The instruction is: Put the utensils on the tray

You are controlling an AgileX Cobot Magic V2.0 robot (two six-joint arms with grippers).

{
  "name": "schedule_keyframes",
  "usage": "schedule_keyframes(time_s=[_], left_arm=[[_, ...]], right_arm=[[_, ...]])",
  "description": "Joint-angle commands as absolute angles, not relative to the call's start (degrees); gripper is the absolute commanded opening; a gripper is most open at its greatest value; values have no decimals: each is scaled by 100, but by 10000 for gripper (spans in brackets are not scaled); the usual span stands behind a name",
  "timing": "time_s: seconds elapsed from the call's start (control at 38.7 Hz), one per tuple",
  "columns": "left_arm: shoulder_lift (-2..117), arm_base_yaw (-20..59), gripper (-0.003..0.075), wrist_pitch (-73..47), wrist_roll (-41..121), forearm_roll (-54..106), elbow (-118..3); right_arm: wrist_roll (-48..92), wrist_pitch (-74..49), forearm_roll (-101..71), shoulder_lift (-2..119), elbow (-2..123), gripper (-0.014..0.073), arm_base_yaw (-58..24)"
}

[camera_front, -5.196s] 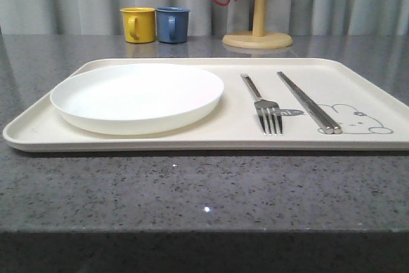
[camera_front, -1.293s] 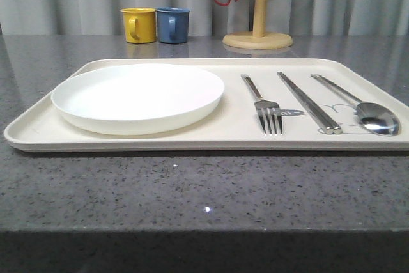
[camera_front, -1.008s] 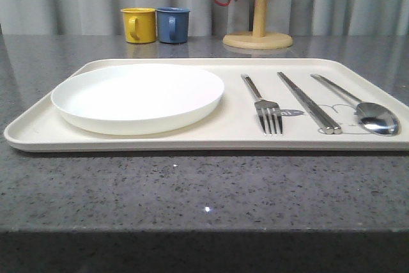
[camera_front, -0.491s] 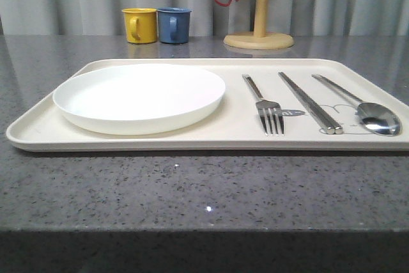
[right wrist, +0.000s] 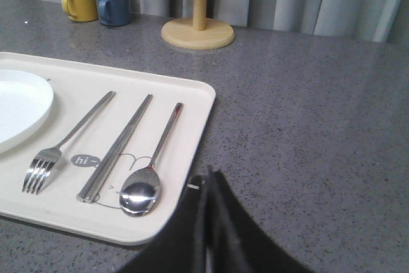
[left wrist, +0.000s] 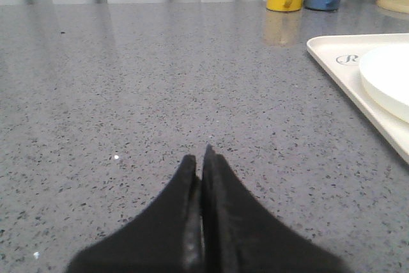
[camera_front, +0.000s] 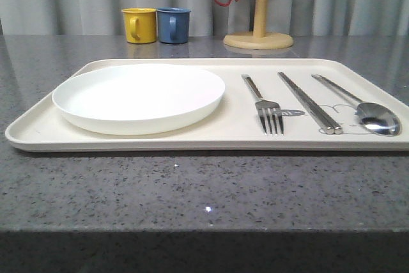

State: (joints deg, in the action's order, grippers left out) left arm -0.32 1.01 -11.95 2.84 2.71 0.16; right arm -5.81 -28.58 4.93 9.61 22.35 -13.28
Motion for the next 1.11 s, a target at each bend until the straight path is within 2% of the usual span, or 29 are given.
schedule_keyframes(time_s=[0.0,0.62,0.9,1.09], left_arm=[[-145,99,-18,-740,227,296,42],[-145,99,-18,-740,227,296,42],[-145,99,-18,-740,227,296,42],[-145,99,-18,-740,227,296,42]], right_arm=[[-534,-2374,568,1026,2361,-69,-1323],[-528,-2221,684,1004,2209,-69,-1292],[-293,-1103,205,-14,555,-69,111],[-293,-491,206,-156,-175,-69,275]])
